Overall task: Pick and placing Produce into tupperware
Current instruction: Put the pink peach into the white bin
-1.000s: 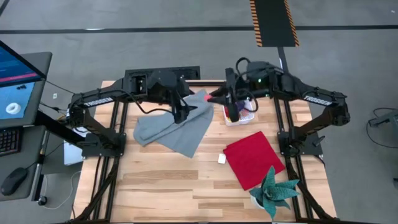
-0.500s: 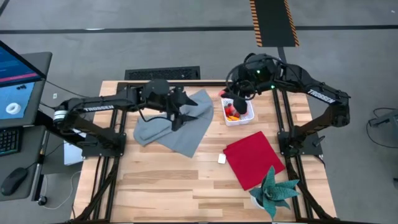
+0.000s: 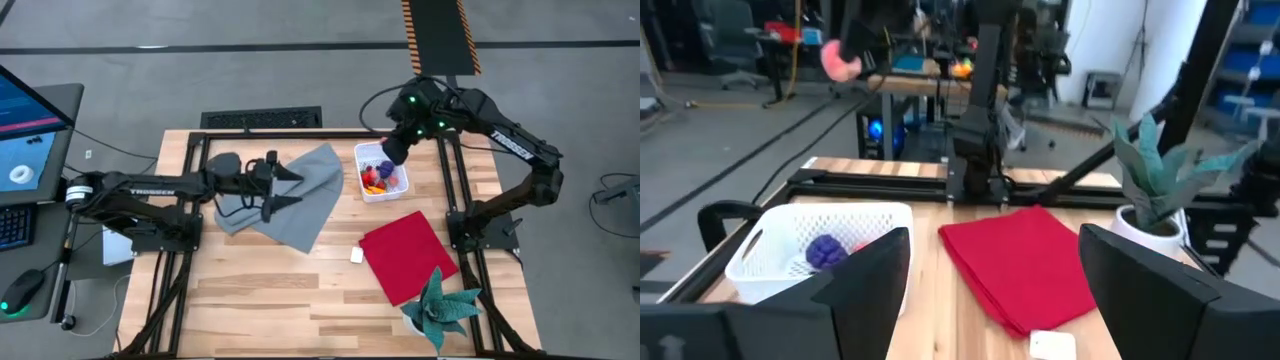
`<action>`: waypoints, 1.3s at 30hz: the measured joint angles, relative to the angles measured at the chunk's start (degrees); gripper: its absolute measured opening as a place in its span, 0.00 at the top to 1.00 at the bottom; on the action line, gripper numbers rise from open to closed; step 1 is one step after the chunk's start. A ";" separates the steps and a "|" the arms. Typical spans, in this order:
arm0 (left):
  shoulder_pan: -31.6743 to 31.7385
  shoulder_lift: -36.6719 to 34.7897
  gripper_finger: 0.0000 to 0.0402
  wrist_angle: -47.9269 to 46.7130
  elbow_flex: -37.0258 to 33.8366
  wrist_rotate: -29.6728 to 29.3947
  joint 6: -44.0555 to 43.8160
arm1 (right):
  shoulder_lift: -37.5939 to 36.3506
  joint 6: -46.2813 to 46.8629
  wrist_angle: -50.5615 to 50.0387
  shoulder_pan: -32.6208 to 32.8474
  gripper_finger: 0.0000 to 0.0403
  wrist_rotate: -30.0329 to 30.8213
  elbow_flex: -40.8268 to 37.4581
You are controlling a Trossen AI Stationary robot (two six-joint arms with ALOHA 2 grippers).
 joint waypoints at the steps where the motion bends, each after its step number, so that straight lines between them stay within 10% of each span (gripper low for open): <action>1: 0.04 -0.02 0.30 2.62 -1.87 -0.09 -0.53 | 0.00 0.15 -0.35 -0.59 0.77 0.00 -0.65; 14: -0.02 0.02 0.30 32.99 -20.99 -2.21 -5.04 | 0.02 1.51 4.70 -2.54 0.77 -0.37 -16.27; 39: -0.04 0.04 0.30 33.45 -25.46 -2.85 -6.57 | 14.38 5.61 16.32 -1.33 0.77 -2.95 -25.85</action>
